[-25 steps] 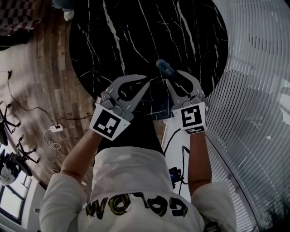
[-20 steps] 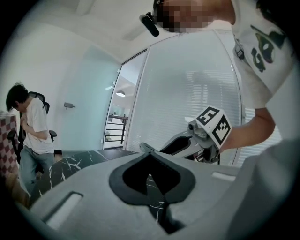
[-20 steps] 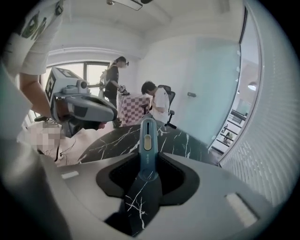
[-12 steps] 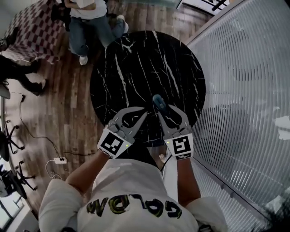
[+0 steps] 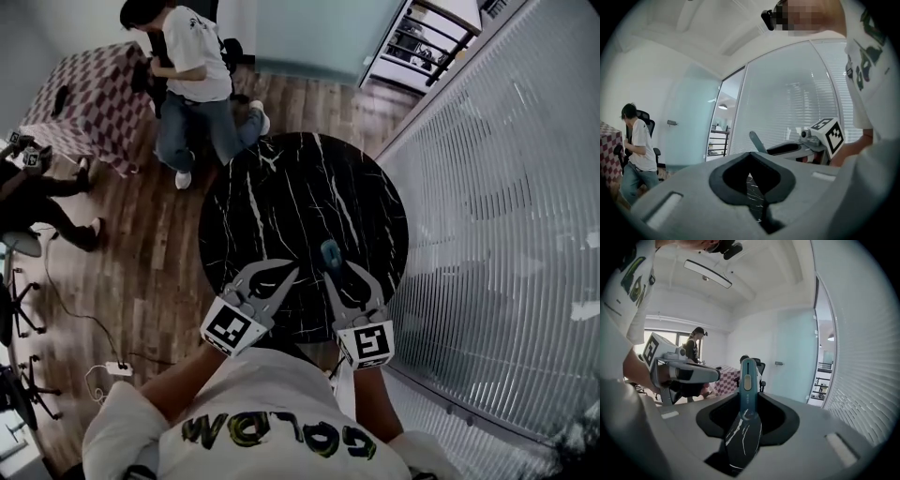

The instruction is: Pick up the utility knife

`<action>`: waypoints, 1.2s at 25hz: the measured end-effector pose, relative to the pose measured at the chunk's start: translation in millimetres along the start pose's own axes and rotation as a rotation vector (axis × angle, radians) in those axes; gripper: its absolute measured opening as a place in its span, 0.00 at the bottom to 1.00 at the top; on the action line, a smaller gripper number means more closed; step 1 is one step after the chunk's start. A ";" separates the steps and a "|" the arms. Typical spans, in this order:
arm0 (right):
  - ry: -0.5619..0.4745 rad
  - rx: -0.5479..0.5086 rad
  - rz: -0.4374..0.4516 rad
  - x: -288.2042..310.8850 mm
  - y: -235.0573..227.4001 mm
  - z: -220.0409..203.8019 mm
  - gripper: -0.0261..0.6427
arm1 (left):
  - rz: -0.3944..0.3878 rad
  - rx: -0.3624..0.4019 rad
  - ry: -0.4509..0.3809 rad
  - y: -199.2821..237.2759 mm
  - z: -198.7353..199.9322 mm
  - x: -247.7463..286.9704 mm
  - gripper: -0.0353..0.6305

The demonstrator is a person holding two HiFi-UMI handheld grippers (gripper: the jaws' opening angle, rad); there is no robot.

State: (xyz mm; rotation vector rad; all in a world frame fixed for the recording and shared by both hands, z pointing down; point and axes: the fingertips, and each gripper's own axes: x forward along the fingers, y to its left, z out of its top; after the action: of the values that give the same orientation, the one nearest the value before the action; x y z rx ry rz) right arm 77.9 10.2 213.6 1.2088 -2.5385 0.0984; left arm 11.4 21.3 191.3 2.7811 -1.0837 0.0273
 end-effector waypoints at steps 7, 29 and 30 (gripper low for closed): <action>-0.114 0.033 -0.006 -23.9 12.2 36.9 0.23 | 0.018 0.023 -0.068 -19.9 34.8 -13.7 0.06; -0.320 0.053 -0.015 -79.1 30.1 91.3 0.23 | 0.040 -0.005 -0.135 -61.8 64.6 -34.5 0.06; -0.325 0.048 -0.015 -79.8 30.1 91.7 0.23 | 0.039 -0.003 -0.144 -62.0 66.8 -33.9 0.06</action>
State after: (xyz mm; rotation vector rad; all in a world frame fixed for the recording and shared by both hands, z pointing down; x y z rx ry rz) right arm 77.7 70.4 103.8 1.3571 -2.8162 -0.0455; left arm 25.5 78.9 114.3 2.7948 -1.1695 -0.1719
